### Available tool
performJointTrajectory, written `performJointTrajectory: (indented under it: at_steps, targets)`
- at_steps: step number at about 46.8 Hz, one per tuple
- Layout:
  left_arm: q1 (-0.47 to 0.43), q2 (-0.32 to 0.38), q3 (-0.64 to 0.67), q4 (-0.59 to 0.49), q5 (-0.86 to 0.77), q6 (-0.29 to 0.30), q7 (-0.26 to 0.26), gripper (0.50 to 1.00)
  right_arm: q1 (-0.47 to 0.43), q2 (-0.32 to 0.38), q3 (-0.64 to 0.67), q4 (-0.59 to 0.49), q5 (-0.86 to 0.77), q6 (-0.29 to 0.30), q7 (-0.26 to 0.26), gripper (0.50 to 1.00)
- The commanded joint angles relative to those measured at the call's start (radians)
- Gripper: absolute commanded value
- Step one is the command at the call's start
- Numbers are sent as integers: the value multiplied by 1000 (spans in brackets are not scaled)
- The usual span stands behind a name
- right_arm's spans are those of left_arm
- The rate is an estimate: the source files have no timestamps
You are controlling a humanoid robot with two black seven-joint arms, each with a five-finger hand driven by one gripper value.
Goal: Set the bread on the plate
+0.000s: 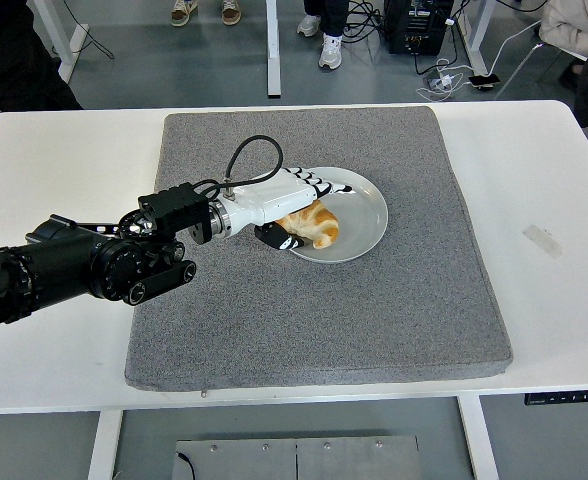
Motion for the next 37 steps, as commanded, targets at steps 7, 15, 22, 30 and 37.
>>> performJointTrajectory:
  at_steps: [7, 15, 22, 30, 37]
  targets:
    - [-32, 12, -13, -15, -11, -6, -11, 952, 0, 0, 0, 0, 0, 0, 0, 1000]
    - [-60, 63, -62, -89, -31, -11, -48, 952, 0, 0, 1, 0, 0, 0, 0, 1000]
    - [-84, 140, -116, -187, -37, -57, -77, 951, 0, 0, 0, 0, 0, 0, 0, 1000]
    - [-77, 206, -249, -224, -66, -106, -108, 951, 0, 0, 0, 0, 0, 0, 0, 1000]
    - [-68, 250, -336, -224, -157, -141, -123, 949, 0, 0, 0, 0, 0, -1, 0, 1000]
